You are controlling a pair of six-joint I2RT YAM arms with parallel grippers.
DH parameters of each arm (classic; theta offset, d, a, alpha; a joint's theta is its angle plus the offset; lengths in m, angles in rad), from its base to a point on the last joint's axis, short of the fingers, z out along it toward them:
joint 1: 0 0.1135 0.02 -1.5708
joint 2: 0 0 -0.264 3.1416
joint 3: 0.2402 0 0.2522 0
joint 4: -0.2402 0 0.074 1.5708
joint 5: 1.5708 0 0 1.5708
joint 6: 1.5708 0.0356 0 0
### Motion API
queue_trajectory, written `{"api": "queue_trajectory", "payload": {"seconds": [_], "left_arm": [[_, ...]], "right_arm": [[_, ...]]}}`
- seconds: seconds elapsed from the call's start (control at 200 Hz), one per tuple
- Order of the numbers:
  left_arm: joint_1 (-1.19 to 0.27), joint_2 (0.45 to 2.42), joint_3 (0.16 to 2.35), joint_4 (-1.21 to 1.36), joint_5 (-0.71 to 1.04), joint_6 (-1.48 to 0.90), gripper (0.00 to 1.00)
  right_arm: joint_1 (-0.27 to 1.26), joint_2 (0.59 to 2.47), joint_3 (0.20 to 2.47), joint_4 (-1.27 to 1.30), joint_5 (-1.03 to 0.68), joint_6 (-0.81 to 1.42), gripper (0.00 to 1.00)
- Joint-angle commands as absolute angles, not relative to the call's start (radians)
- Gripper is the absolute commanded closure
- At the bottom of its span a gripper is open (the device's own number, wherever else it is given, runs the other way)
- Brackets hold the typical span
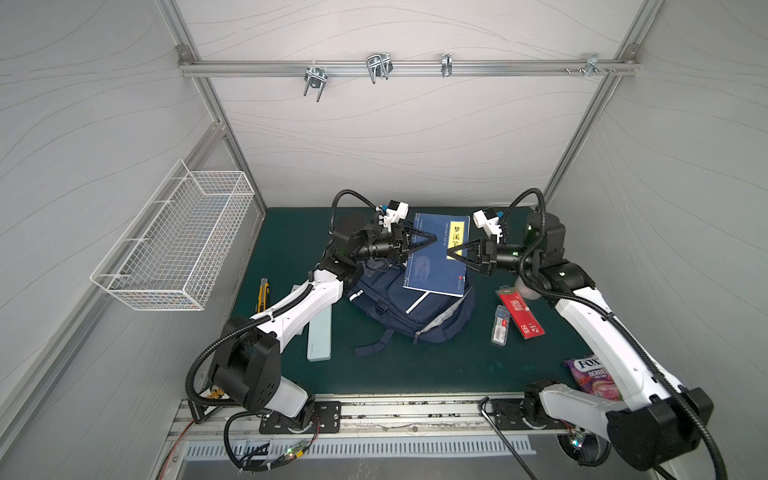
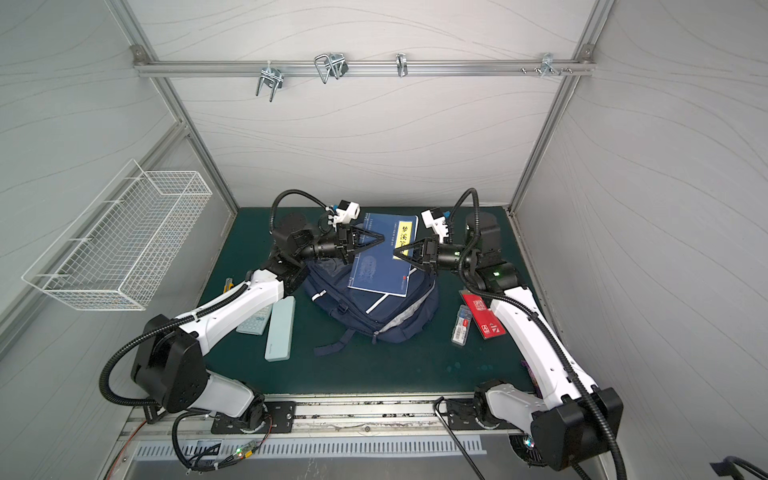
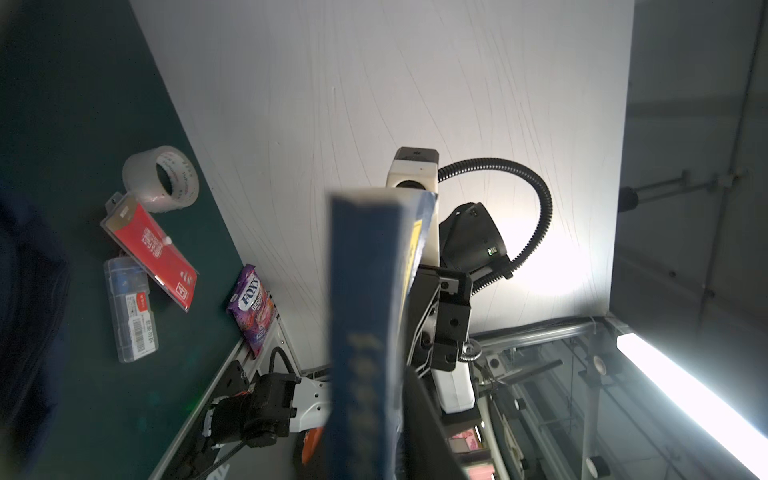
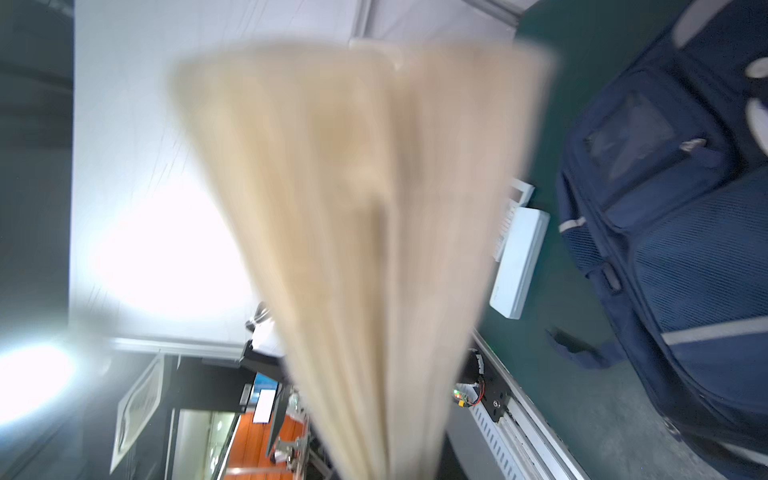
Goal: Pack the student bag
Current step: 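Carry the book with the right gripper while the left gripper moves to the bag, then hold the book with the right gripper while the left pulls the bag opening wide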
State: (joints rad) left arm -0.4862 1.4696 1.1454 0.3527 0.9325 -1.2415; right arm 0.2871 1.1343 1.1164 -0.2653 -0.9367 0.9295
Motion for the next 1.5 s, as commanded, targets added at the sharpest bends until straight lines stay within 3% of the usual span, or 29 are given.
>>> {"api": "queue_trajectory", "payload": {"seconds": [0.0,0.125,0.225,0.27,0.335,0.515,0.745,0.805,1.061,1.181,1.271,1.496], "left_arm": [[-0.492,1.433,1.306,-0.273,0.685,-0.822,0.41],[-0.562,1.56,1.47,-0.647,0.404,-0.584,0.38],[-0.645,1.68,1.55,-0.732,0.336,-0.498,0.38],[-0.686,1.733,1.585,-0.753,0.304,-0.466,0.37],[-0.747,1.811,1.644,-0.785,0.254,-0.418,0.28],[-0.857,2.02,1.832,-0.886,0.138,-0.34,0.25],[-0.927,2.186,1.993,-0.95,0.078,-0.289,0.23],[-0.933,2.21,2.004,-0.96,0.057,-0.291,0.28],[-0.936,2.278,2.036,-0.999,-0.003,-0.281,0.7],[-0.936,2.295,2.046,-0.992,0.018,-0.276,0.73],[-0.936,2.305,2.069,-1.013,0.005,-0.275,1.0],[-0.933,2.06,2.015,-0.977,-0.137,-0.203,1.0]], "right_arm": [[0.178,1.106,1.17,-0.601,-0.78,0.808,1.0],[0.108,1.104,1.231,-0.954,-0.519,0.652,1.0],[0.053,1.078,1.205,-1.072,-0.394,0.62,1.0],[0.015,1.057,1.175,-1.094,-0.389,0.618,1.0],[-0.044,1.017,1.127,-1.104,-0.404,0.618,1.0],[-0.156,0.953,1.052,-1.153,-0.446,0.567,1.0],[-0.164,0.904,0.995,-1.182,-0.45,0.554,1.0],[-0.164,0.896,0.988,-1.18,-0.461,0.557,1.0],[-0.165,0.894,0.972,-1.166,-0.482,0.568,1.0],[-0.166,0.897,0.955,-1.144,-0.497,0.579,1.0],[-0.166,0.903,0.941,-1.13,-0.502,0.581,1.0],[-0.163,0.897,0.852,-0.942,-0.685,0.625,1.0]]}}
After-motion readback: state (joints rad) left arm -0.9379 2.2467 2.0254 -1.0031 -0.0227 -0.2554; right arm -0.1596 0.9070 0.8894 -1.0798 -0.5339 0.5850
